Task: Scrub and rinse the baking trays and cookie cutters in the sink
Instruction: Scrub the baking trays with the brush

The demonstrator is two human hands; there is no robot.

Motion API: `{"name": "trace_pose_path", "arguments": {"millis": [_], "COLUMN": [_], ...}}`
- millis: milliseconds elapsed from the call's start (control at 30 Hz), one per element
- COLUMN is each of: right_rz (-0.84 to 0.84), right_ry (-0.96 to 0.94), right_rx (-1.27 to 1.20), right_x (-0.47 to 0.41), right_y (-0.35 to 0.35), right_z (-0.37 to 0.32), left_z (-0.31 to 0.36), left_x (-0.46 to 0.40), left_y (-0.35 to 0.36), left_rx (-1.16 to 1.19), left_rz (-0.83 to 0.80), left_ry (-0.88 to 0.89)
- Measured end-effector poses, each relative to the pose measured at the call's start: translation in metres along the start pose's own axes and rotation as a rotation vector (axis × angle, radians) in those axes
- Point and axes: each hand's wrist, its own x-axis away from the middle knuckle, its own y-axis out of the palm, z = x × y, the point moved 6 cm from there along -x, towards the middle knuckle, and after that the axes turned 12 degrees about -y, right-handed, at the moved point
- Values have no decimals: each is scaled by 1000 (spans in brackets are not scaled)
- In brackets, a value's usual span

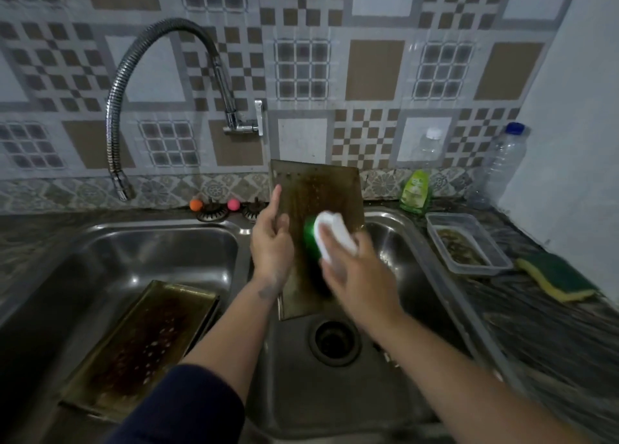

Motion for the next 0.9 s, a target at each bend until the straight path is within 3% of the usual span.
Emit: {"name": "trace_pose_path", "arguments": {"millis": [167, 333, 467, 667, 900], "right_rz": [-5, -103, -176, -93, -21], "right_ry": [225, 214, 338, 369, 549], "right_rx": [-30, -77, -186, -481, -814], "right_x": [-90, 1, 51, -40, -92], "right_y": [-30, 3, 27, -22, -54], "right_z": [74, 73, 88, 86, 60], "left_z": [12, 15, 13, 28, 55], "left_x": [20, 6, 14, 41, 73], "left_y": [39, 24, 21, 38, 62], "left_rx": [-57, 1, -211, -428, -904], "left_rz": [-51, 82, 94, 126, 108], "left_ry": [59, 5, 51, 266, 501]}}
